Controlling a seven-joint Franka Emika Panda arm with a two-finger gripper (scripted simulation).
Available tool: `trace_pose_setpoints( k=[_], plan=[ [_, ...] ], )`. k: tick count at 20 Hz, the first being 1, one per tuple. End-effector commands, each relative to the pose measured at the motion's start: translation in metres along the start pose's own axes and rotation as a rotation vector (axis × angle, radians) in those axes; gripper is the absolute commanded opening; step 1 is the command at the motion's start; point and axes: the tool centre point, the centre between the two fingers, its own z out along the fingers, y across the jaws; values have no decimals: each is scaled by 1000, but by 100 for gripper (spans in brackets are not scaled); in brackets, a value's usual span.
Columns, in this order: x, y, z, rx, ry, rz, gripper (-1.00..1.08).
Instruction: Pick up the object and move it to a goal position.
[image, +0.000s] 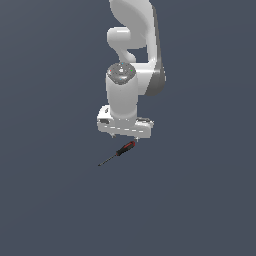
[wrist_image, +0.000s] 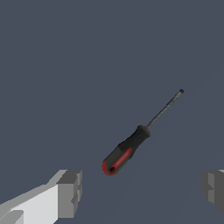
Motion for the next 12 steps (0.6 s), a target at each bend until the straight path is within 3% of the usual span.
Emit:
trace_pose_setpoints(
  k=[1, 12],
  plan=[
    [1, 2, 7, 2, 0, 52, 100],
    [8, 18, 50, 6, 6, 381, 100]
  ],
)
